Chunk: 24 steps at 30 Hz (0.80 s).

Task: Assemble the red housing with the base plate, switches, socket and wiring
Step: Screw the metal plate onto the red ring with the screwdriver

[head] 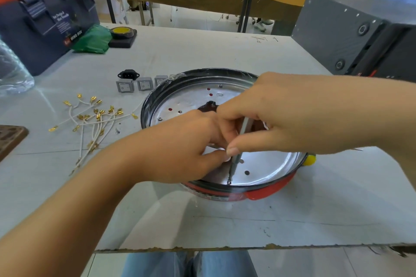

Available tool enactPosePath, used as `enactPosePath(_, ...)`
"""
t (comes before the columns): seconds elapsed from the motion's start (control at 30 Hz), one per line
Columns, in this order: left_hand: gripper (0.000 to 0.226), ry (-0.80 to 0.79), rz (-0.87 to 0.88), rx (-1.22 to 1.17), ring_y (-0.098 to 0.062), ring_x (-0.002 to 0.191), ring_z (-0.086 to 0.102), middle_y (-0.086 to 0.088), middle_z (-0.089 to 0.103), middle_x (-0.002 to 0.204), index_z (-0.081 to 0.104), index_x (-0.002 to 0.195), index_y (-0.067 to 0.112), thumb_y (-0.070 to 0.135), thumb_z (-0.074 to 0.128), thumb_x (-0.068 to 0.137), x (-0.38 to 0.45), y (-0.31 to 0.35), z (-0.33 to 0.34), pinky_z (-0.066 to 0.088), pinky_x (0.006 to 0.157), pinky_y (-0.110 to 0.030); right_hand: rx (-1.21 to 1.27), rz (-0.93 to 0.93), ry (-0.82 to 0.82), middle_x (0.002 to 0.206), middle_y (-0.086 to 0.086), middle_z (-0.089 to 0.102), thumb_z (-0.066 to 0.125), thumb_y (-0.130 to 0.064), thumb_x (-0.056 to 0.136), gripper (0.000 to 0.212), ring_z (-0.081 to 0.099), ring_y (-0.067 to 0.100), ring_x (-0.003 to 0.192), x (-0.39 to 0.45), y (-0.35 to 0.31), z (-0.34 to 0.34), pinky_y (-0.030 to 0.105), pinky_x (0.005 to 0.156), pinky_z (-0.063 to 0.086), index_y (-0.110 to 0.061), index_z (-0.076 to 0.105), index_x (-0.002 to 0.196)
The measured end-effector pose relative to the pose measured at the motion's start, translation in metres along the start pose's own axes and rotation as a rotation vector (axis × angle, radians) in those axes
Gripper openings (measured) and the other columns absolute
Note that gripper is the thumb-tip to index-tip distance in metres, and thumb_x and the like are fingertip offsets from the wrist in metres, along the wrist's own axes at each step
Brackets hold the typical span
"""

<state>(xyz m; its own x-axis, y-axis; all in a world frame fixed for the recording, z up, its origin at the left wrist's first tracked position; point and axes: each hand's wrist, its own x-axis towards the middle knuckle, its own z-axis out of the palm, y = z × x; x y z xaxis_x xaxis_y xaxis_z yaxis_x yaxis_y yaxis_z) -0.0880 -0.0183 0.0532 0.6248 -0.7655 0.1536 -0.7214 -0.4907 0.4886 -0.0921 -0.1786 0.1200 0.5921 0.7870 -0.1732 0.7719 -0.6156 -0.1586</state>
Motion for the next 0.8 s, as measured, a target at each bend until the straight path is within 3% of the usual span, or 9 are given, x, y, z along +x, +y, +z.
enactPosePath(0.13, 0.015, -0.024, 0.030, 0.051, -0.004, 0.097, 0.058, 0.017, 0.065, 0.103, 0.068, 0.092, 0.032, 0.025, 0.057, 0.087, -0.002, -0.005, -0.008, 0.045, 0.085, -0.025, 0.068, -0.015, -0.066, 0.085, -0.036, 0.047, 0.058, -0.032, 0.082, 0.011, 0.048, -0.016, 0.073, -0.004, 0.002, -0.004, 0.002, 0.068, 0.035, -0.035, 0.051, 0.074)
enactPosePath(0.2, 0.018, -0.036, 0.038, 0.052, -0.004, 0.095, 0.058, 0.017, 0.066, 0.102, 0.070, 0.096, 0.030, 0.026, 0.054, 0.087, -0.004, -0.007, -0.009, 0.045, 0.084, -0.025, 0.086, -0.019, -0.076, 0.082, -0.038, 0.049, 0.062, -0.028, 0.084, 0.016, 0.048, -0.018, 0.071, -0.005, 0.004, -0.004, 0.001, 0.067, 0.034, -0.036, 0.052, 0.073)
enactPosePath(0.27, 0.022, -0.034, 0.072, 0.033, 0.002, 0.090, 0.057, 0.025, 0.062, 0.094, 0.070, 0.097, 0.030, 0.020, 0.054, 0.086, -0.007, -0.009, -0.008, 0.042, 0.081, -0.015, 0.079, -0.024, -0.066, 0.077, -0.040, 0.051, 0.065, -0.027, 0.084, 0.015, 0.049, -0.018, 0.069, -0.003, 0.006, -0.004, 0.000, 0.064, 0.035, -0.035, 0.056, 0.074)
enactPosePath(0.37, 0.022, 0.006, 0.116, 0.021, 0.015, 0.086, 0.051, 0.033, 0.055, 0.087, 0.072, 0.097, 0.027, 0.017, 0.055, 0.087, -0.008, -0.011, -0.005, 0.036, 0.080, -0.005, 0.105, 0.005, -0.046, 0.069, -0.030, 0.059, 0.064, -0.034, 0.079, 0.006, 0.054, -0.010, 0.063, -0.001, 0.005, -0.005, 0.004, 0.059, 0.038, -0.031, 0.062, 0.075)
enactPosePath(0.43, 0.020, 0.034, 0.142, 0.020, 0.018, 0.088, 0.049, 0.032, 0.057, 0.090, 0.073, 0.094, 0.023, 0.020, 0.054, 0.089, -0.007, -0.012, -0.003, 0.037, 0.083, -0.007, 0.101, 0.033, -0.031, 0.063, -0.020, 0.064, 0.058, -0.044, 0.075, 0.016, 0.057, -0.005, 0.059, 0.001, 0.006, -0.004, 0.006, 0.059, 0.040, -0.029, 0.062, 0.069)
enactPosePath(0.53, 0.024, 0.042, 0.140, 0.043, 0.009, 0.082, 0.051, 0.026, 0.058, 0.084, 0.069, 0.079, 0.017, 0.026, 0.049, 0.089, -0.007, -0.015, 0.000, 0.042, 0.080, -0.020, 0.045, 0.069, 0.007, 0.047, -0.012, 0.061, 0.046, -0.054, 0.073, 0.030, 0.056, -0.002, 0.051, 0.003, 0.006, 0.000, 0.007, 0.059, 0.041, -0.030, 0.053, 0.056)
enactPosePath(0.63, 0.018, 0.038, 0.138, 0.037, 0.014, 0.079, 0.047, 0.036, 0.047, 0.079, 0.061, 0.072, 0.024, 0.021, 0.054, 0.088, -0.007, -0.013, 0.000, 0.036, 0.077, -0.011, 0.007, 0.041, 0.026, 0.046, -0.011, 0.059, 0.042, -0.055, 0.072, 0.034, 0.054, -0.005, 0.054, 0.004, 0.004, 0.002, 0.007, 0.062, 0.040, -0.027, 0.052, 0.057)
enactPosePath(0.73, 0.033, 0.024, 0.111, 0.012, 0.007, 0.077, 0.051, 0.037, 0.048, 0.077, 0.051, 0.069, 0.043, 0.016, 0.060, 0.085, -0.007, -0.011, -0.002, 0.040, 0.074, -0.019, 0.010, -0.002, -0.016, 0.073, -0.028, 0.057, 0.047, -0.052, 0.072, 0.025, 0.049, -0.013, 0.067, 0.003, 0.002, -0.001, 0.007, 0.067, 0.038, -0.029, 0.055, 0.067)
enactPosePath(0.8, 0.038, 0.013, 0.093, 0.002, 0.006, 0.075, 0.051, 0.035, 0.049, 0.076, 0.047, 0.073, 0.053, 0.019, 0.058, 0.085, -0.007, -0.009, -0.002, 0.039, 0.071, -0.018, 0.067, -0.010, -0.083, 0.080, -0.024, 0.058, 0.056, -0.042, 0.077, 0.010, 0.049, -0.015, 0.071, 0.002, 0.002, -0.004, 0.006, 0.069, 0.037, -0.032, 0.057, 0.077)
